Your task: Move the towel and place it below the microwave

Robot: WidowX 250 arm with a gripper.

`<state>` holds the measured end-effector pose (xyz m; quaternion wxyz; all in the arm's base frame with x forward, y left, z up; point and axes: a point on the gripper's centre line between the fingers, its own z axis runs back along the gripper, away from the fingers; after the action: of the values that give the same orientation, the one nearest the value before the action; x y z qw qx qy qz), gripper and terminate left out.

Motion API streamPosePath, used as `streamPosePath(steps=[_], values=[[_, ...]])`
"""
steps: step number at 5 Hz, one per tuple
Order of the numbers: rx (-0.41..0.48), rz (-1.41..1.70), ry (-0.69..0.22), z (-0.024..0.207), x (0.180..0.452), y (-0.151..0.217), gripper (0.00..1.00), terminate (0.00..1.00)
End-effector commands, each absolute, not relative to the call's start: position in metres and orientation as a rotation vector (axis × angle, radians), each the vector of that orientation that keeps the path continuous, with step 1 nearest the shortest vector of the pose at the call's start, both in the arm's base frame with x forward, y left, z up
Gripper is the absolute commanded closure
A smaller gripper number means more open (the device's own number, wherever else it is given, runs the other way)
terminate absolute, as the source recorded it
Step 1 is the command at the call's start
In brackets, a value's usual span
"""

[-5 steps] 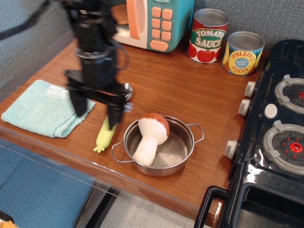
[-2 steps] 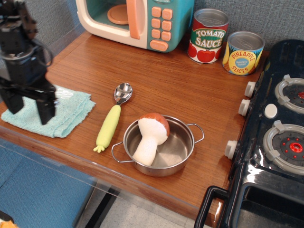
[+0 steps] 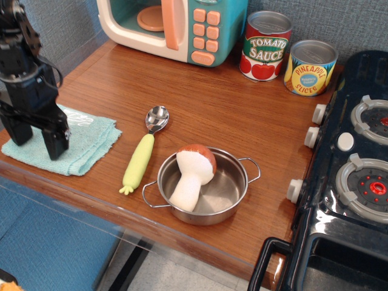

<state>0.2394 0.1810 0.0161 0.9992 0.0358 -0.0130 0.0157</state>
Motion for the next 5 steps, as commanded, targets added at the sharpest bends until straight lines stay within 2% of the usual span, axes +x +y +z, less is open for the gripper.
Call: streamPosePath(steps=[1,2,3,5], values=[[0.098,0.035,-0.044,0.006,0.259,0.185,0.00,0.00],[0.121,0.081,-0.065,0.014,0.291,0.207,0.00,0.00],[0.125,0.080,-0.110,0.024,0.322,0.212,0.00,0.00],[0.094,-0.004,-0.138,0.020,0.385,0.180,0.00,0.00]])
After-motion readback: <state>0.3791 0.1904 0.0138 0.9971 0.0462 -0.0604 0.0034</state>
